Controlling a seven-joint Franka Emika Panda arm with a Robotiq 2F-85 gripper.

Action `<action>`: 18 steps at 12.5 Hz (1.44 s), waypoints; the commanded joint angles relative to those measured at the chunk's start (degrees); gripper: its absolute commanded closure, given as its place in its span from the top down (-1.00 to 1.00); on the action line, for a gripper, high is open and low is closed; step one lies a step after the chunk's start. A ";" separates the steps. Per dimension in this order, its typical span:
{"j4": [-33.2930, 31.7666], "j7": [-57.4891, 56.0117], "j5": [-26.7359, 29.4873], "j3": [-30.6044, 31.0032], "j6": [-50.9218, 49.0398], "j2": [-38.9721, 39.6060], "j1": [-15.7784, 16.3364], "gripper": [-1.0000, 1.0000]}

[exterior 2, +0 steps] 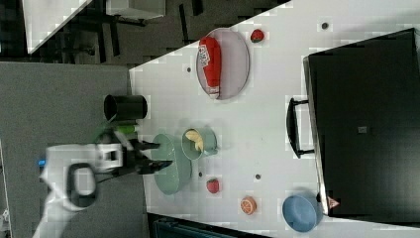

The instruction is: Pick Banana and place it in mug.

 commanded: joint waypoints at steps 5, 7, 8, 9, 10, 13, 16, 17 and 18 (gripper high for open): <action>12.47 -5.57 -1.37 -14.49 -19.47 -6.37 -2.37 1.00; 15.83 -8.36 -5.16 -18.21 -24.40 -6.88 -2.56 1.00; 17.16 -8.42 -6.85 -19.54 -26.10 -6.93 -2.57 1.00; 17.94 -8.39 -7.37 -20.47 -28.14 -6.95 -2.57 1.00; 18.39 -8.39 -7.37 -21.04 -28.91 -6.96 -2.57 1.00; 18.29 -8.39 -7.37 -21.30 -28.71 -6.88 -2.56 1.00; 18.19 -8.39 -7.36 -21.30 -28.72 -6.71 -2.55 1.00; 18.20 -8.39 -7.36 -21.30 -28.73 -6.69 -2.55 1.00; 18.20 -8.39 -7.36 -21.30 -28.73 -6.69 -2.55 1.00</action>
